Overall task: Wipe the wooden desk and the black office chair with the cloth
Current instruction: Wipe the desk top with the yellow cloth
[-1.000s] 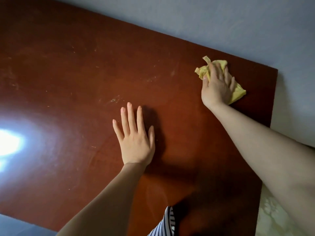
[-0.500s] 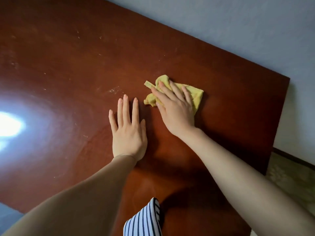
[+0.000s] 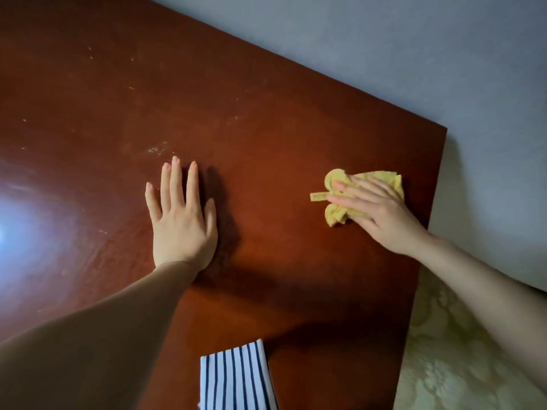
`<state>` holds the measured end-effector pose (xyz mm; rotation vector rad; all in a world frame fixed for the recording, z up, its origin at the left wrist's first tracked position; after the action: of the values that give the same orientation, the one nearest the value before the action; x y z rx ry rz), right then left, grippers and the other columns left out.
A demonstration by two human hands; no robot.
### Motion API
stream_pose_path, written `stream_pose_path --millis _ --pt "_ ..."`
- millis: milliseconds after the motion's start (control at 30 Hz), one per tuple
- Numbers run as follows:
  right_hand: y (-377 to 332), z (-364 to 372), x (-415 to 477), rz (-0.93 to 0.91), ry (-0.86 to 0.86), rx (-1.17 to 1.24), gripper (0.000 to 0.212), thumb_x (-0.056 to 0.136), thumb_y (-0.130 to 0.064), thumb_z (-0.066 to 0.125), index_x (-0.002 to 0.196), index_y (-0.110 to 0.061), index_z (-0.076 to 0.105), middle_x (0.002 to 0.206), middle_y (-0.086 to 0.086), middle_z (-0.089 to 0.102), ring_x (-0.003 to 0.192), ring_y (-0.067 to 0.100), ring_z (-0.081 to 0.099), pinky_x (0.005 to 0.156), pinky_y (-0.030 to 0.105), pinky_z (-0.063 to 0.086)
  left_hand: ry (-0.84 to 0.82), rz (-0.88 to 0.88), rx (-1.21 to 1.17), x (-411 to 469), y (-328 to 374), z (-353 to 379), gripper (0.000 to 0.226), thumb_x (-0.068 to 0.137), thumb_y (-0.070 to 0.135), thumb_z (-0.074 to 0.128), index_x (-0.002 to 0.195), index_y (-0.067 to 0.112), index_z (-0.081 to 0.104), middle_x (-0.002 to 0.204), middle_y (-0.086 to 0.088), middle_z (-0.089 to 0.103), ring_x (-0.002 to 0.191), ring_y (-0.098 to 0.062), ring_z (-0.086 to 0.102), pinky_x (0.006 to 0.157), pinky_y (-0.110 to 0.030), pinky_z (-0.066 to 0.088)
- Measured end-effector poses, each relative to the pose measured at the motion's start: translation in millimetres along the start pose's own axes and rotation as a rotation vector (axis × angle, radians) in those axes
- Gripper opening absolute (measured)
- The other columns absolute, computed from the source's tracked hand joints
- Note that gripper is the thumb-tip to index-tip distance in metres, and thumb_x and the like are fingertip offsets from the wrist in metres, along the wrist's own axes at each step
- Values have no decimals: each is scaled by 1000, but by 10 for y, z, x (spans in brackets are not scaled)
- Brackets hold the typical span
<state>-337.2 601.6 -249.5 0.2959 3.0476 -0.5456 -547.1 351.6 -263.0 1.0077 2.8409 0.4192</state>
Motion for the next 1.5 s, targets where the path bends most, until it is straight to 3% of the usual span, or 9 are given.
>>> stream_pose_path --millis 200,300,400,633,733,900,1067,1333,1500 --pt "542 -244 414 355 147 26 42 97 -19 50 138 -27 45 147 -2 40 140 25 29 114 40 15 -5 21 -28 -2 11 0 61 95 37 22 151 10 20 159 -13 9 148 -25 0 118 -41 -7" --pt "605 -295 801 472 227 -4 40 99 -25 47 139 -29 47 149 -2 39 142 24 27 115 45 17 -6 20 -26 -18 5 1 62 96 39 21 151 10 20 159 -13 9 148 -26 0 118 -39 -7" --pt "582 -306 1262 533 205 -98 40 101 -32 39 141 -35 41 153 -7 32 144 19 19 114 38 12 -12 24 -11 -19 8 22 62 96 40 20 151 10 18 160 -12 8 148 -25 -1 118 -37 -9" --pt "66 -148 2261 408 103 -154 42 102 -36 32 144 -44 30 156 -15 21 146 15 11 116 37 8 28 39 6 15 18 48 63 97 37 23 151 8 12 159 -12 9 147 -26 4 118 -38 -3" --pt "-305 -37 2435 258 57 -171 43 102 -36 31 144 -45 27 156 -15 20 146 14 10 115 37 6 42 38 11 30 13 53 63 97 37 24 151 7 11 158 -12 10 147 -26 6 118 -39 -1" --pt "-772 146 2182 -36 -14 -158 43 102 -34 36 143 -42 33 154 -14 27 145 12 16 115 32 5 53 28 8 32 -8 42 63 97 35 24 151 7 8 158 -10 6 147 -25 4 118 -38 -2" --pt "-839 232 1568 -191 -55 -128 45 96 -39 31 139 -35 44 147 -9 42 138 16 34 114 33 13 50 20 10 27 -13 36 63 95 29 24 151 5 9 158 -13 11 147 -26 6 118 -37 -3" --pt "-524 171 541 -320 -166 -161 49 94 -33 37 142 -34 36 150 -10 34 142 12 22 118 35 11 22 19 -3 16 -34 16 63 96 35 18 152 9 7 160 -10 5 147 -23 -1 118 -32 -11" --pt "-142 -17 547 -78 -96 -98 48 96 -32 33 144 -34 31 149 -13 31 141 10 22 117 33 9 12 31 -11 16 -1 10 60 96 35 20 151 11 17 159 -13 9 148 -26 2 118 -33 -10"
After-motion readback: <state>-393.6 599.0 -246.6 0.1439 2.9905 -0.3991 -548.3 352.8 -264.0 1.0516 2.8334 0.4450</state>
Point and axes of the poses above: each hand's wrist, its own x-axis towards the middle knuckle, its own z-axis out of the palm, y = z × x, the point moved 1 cm from there along x, towards the middle knuckle
